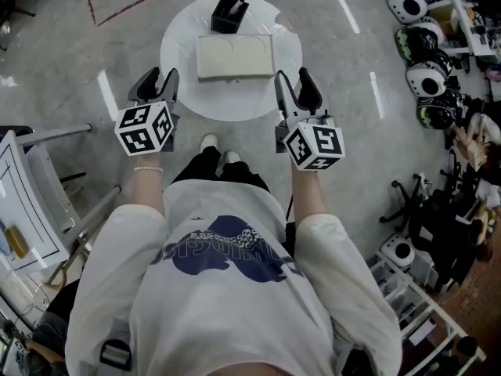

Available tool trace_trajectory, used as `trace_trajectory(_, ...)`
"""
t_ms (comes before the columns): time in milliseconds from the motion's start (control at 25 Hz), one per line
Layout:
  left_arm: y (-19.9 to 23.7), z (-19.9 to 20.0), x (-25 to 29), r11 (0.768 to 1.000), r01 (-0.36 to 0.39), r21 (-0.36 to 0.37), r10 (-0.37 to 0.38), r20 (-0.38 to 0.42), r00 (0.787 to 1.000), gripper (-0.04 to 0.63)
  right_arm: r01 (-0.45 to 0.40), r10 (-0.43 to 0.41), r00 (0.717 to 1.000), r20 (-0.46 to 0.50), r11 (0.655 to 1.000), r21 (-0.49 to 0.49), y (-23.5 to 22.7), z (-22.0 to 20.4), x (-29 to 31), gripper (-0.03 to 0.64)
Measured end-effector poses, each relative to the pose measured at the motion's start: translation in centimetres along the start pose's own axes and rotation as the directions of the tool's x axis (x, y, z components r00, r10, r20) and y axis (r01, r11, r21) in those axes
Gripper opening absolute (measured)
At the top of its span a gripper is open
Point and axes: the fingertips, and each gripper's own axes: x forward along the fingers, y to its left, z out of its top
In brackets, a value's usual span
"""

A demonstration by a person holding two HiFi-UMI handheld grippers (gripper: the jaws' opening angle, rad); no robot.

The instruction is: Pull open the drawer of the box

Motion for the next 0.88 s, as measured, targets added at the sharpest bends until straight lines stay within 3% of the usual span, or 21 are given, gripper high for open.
trace_trajectory(360,-0.7,-5.7,6.8,0.995,0.082,-0.061,-0.092,-0.178,0.980,0.156,0.003,-0.004,0.998,-0.069,1.000,-0.007,0.6,-3.4,1.8,0.212)
trace_trajectory(720,-1.6,-10.0,10.6,0.993,0.043,-0.109,-0.075,-0.303,0.950,0.156,-0.045,0.048,0.981,-0.190,0.999,0.019,-0.3,-7.3,2.5,0.212)
trace_trajectory(880,-1.2,-11.6,12.1,0.993,-0.019,-0.116,-0.023,-0.345,0.938,0.153,-0.046,0.054,0.971,-0.233,0.998,0.042,-1.0,-9.4,2.8,0.212)
